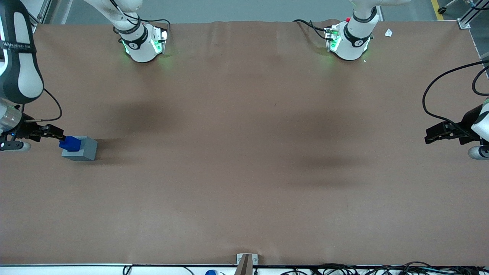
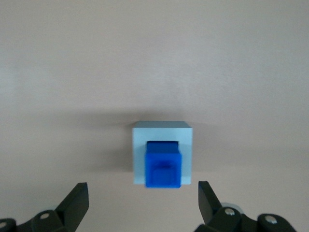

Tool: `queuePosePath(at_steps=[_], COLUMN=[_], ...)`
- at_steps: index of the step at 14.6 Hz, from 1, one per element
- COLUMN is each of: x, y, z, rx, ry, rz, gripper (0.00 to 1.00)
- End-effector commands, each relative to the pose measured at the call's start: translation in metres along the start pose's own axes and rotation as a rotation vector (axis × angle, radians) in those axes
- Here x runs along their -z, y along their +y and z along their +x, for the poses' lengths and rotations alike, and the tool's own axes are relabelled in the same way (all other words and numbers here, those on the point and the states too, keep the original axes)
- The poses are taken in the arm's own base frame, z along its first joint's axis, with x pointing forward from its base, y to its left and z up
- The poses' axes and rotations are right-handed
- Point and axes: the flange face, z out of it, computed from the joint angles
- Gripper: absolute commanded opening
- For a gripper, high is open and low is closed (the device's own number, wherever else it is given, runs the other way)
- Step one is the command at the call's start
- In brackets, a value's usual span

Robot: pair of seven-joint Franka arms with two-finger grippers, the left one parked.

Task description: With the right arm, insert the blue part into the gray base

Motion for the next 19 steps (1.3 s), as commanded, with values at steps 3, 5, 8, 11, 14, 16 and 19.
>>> queuePosePath(at_steps=[3,5,8,11,14,16,19], x=[0.06,0.076,0.1,0.123,0.153,0.176,0.2], y=[-0.065,-0.082,-0.096,-0.11,-0.117,-0.13,-0.137], z=[-0.012,-0.016,-0.022,-0.026,-0.034,-0.045,-0.059], rx=[-0.054,-0.076,-0.087,-0.09,-0.103,-0.081,-0.067], ry=[0.004,0.007,0.038,0.069,0.059,0.094,0.114], rz=[0.017,0.019,0.016,0.015,0.019,0.019,0.019], gripper=[1.0,1.0,1.0,1.0,1.0,1.0,1.0])
